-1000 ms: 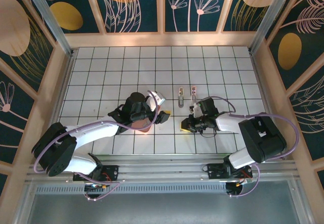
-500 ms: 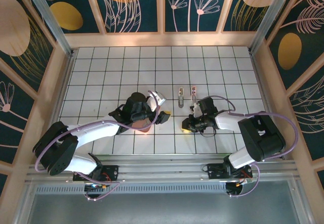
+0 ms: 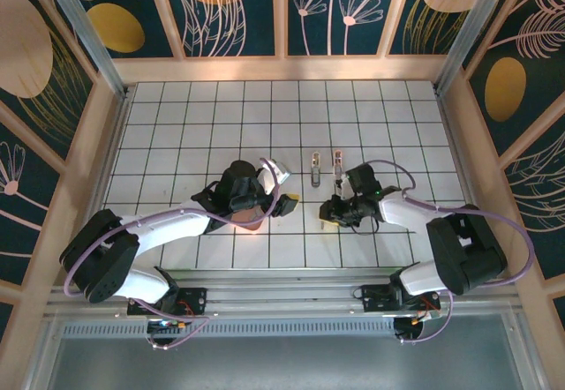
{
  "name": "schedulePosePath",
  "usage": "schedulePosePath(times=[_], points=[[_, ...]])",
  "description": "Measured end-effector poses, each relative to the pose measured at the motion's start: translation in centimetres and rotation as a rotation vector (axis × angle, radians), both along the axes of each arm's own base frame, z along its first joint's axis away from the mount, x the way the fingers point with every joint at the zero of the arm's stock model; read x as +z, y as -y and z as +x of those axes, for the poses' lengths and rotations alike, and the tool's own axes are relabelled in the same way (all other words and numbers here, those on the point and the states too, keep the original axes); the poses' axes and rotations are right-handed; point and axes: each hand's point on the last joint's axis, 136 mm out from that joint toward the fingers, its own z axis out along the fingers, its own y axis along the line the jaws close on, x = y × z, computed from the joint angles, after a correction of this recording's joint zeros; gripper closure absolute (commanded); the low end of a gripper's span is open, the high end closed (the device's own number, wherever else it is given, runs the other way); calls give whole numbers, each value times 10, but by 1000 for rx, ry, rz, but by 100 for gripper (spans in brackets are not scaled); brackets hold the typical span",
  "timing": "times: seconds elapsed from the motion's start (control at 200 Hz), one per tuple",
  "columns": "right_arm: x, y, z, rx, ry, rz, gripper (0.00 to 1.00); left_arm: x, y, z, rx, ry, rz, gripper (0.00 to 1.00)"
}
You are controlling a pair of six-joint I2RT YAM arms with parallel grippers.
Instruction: Load the staples into the stapler
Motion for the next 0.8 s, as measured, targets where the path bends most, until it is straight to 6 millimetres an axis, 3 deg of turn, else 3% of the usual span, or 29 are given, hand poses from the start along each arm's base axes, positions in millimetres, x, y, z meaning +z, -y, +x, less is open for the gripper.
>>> schedulePosePath(times=[0.27, 0.801], points=[[5, 0, 3, 10, 5, -127, 66, 0, 0, 0, 0, 0, 0, 24], [-17, -8, -9, 72, -56, -232, 67, 0, 0, 0, 2, 1, 0, 24]])
